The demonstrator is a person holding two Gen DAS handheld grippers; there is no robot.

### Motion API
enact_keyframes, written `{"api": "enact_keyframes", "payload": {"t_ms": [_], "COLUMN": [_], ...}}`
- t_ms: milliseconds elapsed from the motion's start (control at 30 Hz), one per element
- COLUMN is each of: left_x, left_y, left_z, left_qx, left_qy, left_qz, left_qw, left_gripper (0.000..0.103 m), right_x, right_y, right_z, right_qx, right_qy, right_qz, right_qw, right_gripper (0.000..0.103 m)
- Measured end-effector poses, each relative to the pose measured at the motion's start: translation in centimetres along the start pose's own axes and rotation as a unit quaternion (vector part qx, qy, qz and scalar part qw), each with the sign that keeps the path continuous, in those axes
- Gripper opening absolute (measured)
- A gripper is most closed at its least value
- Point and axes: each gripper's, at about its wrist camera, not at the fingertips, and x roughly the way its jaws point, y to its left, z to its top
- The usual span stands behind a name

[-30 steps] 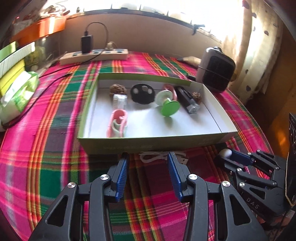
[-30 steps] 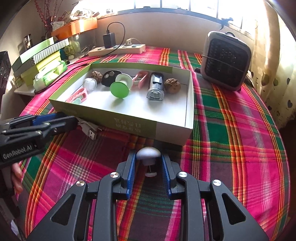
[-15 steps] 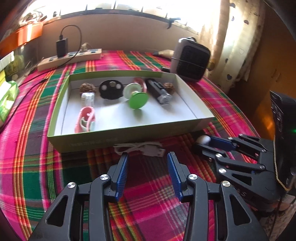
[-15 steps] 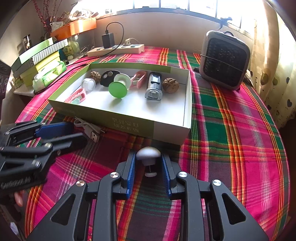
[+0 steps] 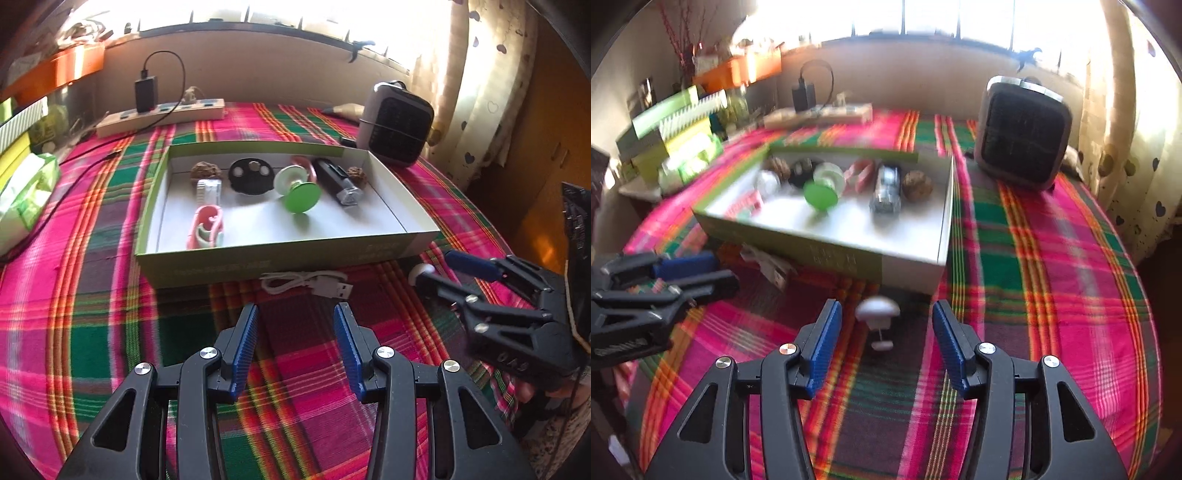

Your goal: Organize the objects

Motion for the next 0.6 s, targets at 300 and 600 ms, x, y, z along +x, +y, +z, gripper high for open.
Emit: {"api": "enact_keyframes", "payload": {"t_ms": [300,600], "left_x": [-1.1,-1.9], "left_y": [3.0,5.5], "left_z": [-0.6,-1.2], "left_qx": [-0.050,-0.081], "left_qy": [-0.009,-0.011], "left_qz": [0.012,0.018], "left_qw": [0.9987,0.9965], "left_gripper": [0.041,0.041], "right_x": [1.8,4.4], "right_y": [4.1,6.4], "right_z": [1.7,2.4], "right_qx": [-0.037,-0.069], "right_qy": [0.012,0.042], "right_qz": [0.092,0.111], "right_qw": [0.995,0.990], "right_gripper": [0.053,0.053]}}
